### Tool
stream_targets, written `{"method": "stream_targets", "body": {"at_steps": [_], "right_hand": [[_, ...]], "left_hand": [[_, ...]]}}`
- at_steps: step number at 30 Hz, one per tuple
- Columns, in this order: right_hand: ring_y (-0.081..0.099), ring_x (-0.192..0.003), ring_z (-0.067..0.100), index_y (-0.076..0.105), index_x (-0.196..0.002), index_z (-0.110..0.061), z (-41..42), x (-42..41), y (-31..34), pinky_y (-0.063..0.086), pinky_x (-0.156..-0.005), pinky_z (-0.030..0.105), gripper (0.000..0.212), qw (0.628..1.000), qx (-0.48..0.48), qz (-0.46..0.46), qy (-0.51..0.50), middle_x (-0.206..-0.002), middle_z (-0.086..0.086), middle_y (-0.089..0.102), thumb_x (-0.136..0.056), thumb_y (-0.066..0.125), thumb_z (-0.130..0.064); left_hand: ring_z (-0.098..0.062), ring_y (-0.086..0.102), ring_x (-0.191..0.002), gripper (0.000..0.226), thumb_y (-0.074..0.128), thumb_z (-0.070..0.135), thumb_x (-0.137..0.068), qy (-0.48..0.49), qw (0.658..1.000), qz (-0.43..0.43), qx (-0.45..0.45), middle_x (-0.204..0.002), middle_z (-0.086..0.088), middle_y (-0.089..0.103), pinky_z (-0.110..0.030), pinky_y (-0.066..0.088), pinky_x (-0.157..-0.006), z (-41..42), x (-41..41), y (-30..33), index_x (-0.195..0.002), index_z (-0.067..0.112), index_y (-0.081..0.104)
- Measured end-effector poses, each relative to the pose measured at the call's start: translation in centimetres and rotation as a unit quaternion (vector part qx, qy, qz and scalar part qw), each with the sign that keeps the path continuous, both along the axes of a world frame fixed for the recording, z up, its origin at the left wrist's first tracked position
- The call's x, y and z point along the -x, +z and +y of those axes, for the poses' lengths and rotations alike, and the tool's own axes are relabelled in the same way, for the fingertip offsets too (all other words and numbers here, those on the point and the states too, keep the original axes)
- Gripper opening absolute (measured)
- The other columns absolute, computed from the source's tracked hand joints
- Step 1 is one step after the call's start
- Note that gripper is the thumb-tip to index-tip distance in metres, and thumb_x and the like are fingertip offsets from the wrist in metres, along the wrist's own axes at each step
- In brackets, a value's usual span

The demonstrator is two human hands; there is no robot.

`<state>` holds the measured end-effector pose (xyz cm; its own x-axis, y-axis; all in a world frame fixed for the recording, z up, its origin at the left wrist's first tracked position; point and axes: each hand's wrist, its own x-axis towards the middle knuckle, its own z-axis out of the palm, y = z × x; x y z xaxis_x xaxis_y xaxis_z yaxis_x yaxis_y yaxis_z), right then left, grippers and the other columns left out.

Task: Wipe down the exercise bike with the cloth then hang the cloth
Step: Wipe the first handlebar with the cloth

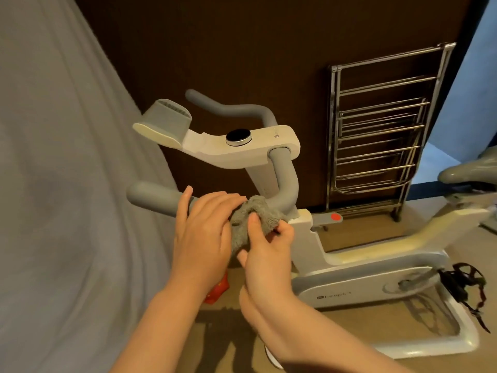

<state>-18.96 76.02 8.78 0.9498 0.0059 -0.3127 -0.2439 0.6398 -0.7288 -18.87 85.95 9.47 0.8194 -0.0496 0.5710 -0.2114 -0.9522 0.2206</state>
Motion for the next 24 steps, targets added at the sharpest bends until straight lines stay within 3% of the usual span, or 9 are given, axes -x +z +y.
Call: {"method": "stream_targets", "body": {"at_steps": [4,7,9,13,18,22,24], "right_hand": [[0.066,-0.099,0.023,0.047,-0.105,-0.024,-2.5,-1.7,-0.7,0.056,-0.085,0.041,0.015,0.995,0.022,0.016,-0.096,-0.110,0.010,0.064,-0.095,0.058,-0.024],[0.063,-0.103,0.021,0.043,-0.119,-0.022,-1.2,-0.7,-0.5,0.054,-0.090,0.042,0.026,1.000,0.018,0.015,-0.019,-0.114,0.006,0.062,-0.096,0.056,-0.024],[0.064,-0.103,0.017,0.046,-0.118,-0.024,-0.6,-0.1,-0.2,0.054,-0.092,0.042,0.024,1.000,-0.005,0.006,0.019,-0.112,0.003,0.064,-0.096,0.057,-0.023],[0.065,-0.099,0.019,0.046,-0.101,-0.030,-1.7,-1.6,-0.4,0.056,-0.088,0.043,0.012,0.995,0.005,0.012,-0.099,-0.108,0.005,0.063,-0.096,0.056,-0.028],[0.066,-0.100,0.017,0.048,-0.103,-0.029,0.4,-0.2,0.2,0.055,-0.090,0.043,0.015,1.000,0.016,-0.009,-0.021,-0.109,0.003,0.065,-0.095,0.059,-0.023],[0.065,-0.101,0.022,0.044,-0.097,-0.035,-1.1,-2.0,-0.2,0.054,-0.090,0.048,0.015,0.988,0.048,0.016,-0.145,-0.113,0.008,0.063,-0.096,0.057,-0.026],[0.064,-0.101,0.022,0.042,-0.096,-0.038,-0.1,-1.5,-0.3,0.054,-0.089,0.045,0.017,0.988,0.077,0.008,-0.132,-0.111,0.006,0.062,-0.097,0.055,-0.028]], "left_hand": [[-0.006,0.054,-0.116,0.032,0.041,0.028,-0.097,0.011,1.000,-0.002,0.000,-0.117,0.012,0.065,-0.034,0.007,-0.119,-0.5,0.2,0.1,-0.118,0.026,0.066],[-0.005,0.054,-0.114,0.034,0.039,0.025,-0.096,0.016,1.000,-0.007,0.019,-0.116,0.012,0.065,-0.031,0.005,-0.119,-0.9,0.0,-0.1,-0.116,0.025,0.066],[-0.005,0.055,-0.112,0.036,0.036,0.022,-0.095,0.015,0.999,-0.013,0.042,-0.114,0.012,0.065,-0.029,0.006,-0.119,-0.8,-0.1,0.0,-0.114,0.025,0.067],[-0.003,0.053,-0.116,0.031,0.041,0.028,-0.097,0.007,1.000,-0.011,0.027,-0.118,0.014,0.064,-0.031,0.007,-0.119,-0.6,0.2,0.1,-0.118,0.027,0.065],[-0.008,0.056,-0.112,0.037,0.037,0.020,-0.093,-0.005,0.999,-0.018,0.044,-0.115,0.007,0.067,-0.030,0.013,-0.118,0.1,-0.1,0.0,-0.115,0.020,0.067],[-0.005,0.052,-0.114,0.032,0.042,0.025,-0.095,-0.017,1.000,-0.005,0.006,-0.116,0.009,0.066,-0.026,0.010,-0.118,1.0,0.5,0.6,-0.116,0.023,0.066],[-0.005,0.052,-0.114,0.032,0.042,0.024,-0.095,-0.015,1.000,-0.004,-0.005,-0.116,0.009,0.066,-0.029,0.007,-0.119,1.1,0.5,0.6,-0.116,0.023,0.066]]}}
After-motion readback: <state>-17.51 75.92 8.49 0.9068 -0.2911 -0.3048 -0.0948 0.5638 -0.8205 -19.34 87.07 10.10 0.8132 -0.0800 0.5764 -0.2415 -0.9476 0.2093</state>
